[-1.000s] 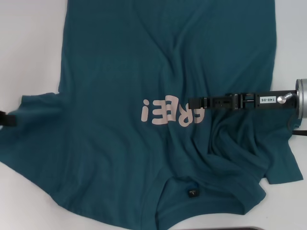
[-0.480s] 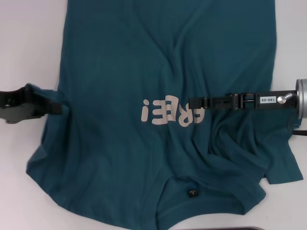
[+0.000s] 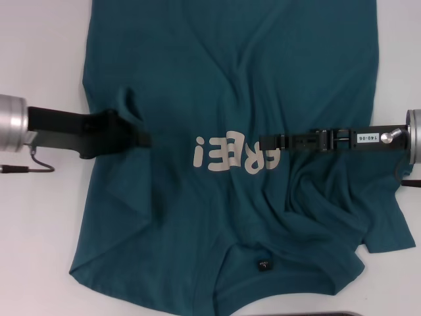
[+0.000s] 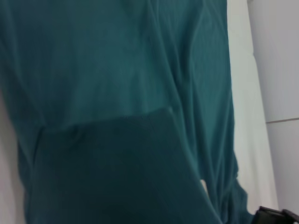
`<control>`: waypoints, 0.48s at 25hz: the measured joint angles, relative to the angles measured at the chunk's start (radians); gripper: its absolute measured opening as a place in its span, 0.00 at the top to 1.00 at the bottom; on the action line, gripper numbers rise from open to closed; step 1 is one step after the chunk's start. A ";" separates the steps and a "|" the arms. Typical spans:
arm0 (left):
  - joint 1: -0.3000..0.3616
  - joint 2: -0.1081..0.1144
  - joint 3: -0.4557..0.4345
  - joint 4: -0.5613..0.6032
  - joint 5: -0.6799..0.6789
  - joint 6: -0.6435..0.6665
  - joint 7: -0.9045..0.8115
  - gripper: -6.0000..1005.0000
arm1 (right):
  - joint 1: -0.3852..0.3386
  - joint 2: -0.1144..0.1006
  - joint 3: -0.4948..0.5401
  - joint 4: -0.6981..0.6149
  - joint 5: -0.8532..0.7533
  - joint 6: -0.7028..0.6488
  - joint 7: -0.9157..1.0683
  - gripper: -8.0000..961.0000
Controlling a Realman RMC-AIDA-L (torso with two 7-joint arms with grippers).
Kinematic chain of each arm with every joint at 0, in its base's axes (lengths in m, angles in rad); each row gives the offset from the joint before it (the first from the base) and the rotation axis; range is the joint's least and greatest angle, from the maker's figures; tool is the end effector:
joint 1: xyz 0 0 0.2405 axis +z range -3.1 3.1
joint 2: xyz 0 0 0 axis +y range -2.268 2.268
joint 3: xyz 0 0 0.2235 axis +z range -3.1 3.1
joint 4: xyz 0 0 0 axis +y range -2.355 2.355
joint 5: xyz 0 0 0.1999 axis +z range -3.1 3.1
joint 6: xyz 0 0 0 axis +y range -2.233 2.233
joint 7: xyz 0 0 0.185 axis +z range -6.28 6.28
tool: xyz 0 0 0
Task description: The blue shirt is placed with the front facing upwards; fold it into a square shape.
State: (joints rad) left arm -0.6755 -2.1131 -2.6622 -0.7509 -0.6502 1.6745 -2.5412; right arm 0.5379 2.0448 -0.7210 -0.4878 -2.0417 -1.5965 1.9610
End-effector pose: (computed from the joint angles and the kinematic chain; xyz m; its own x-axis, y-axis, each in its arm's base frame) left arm -0.2231 0.3150 -0.0263 0.0428 0.9851 0.1665 0.9827 -0.0716 0.1708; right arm 0.2257 0.2921 -0.0434 0.3521 -0.8582 -0.3735 -0.8413 -0.4651 0.2756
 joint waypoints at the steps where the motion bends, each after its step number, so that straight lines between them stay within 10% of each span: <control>1: -0.005 0.004 0.009 0.020 0.001 -0.016 0.001 0.95 | 0.000 0.000 0.000 0.000 0.000 0.000 0.000 0.10; 12: -0.002 0.026 0.073 0.025 -0.050 -0.007 0.025 0.70 | 0.001 -0.002 0.000 0.001 0.000 0.004 0.003 0.10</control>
State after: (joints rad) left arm -0.6777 -2.0875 -2.5894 -0.7255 -0.7006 1.6670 -2.5162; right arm 0.5388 2.0433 -0.7210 -0.4871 -2.0419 -1.5927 1.9635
